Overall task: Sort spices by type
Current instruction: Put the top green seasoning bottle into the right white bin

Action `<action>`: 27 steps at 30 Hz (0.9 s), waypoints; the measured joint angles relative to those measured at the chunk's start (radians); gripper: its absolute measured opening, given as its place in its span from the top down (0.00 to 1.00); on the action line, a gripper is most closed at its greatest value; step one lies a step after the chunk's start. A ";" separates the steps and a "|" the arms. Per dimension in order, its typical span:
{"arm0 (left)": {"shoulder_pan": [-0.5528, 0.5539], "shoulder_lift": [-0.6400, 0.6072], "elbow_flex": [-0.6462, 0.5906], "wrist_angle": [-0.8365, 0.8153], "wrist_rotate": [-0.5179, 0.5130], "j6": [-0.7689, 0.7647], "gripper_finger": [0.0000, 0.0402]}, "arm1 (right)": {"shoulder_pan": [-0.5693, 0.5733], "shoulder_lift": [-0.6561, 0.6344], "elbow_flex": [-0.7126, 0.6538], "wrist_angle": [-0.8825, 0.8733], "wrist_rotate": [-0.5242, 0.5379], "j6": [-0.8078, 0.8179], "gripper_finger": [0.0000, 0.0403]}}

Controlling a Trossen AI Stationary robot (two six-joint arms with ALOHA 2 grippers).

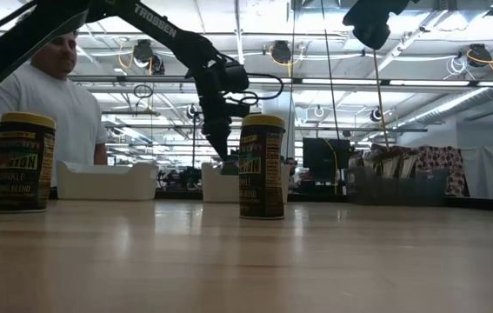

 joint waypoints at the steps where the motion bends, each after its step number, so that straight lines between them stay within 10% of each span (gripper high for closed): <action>1: 0.000 0.000 0.000 0.000 -0.002 0.000 0.26 | 0.000 0.000 0.000 0.000 0.000 -0.002 1.00; 15: 0.007 -0.009 0.019 -0.097 -0.001 0.010 0.24 | -0.001 0.000 0.000 -0.001 0.000 0.001 1.00; 27: 0.009 -0.004 0.019 -0.079 -0.012 0.029 0.53 | -0.001 0.000 0.000 0.000 0.004 0.001 1.00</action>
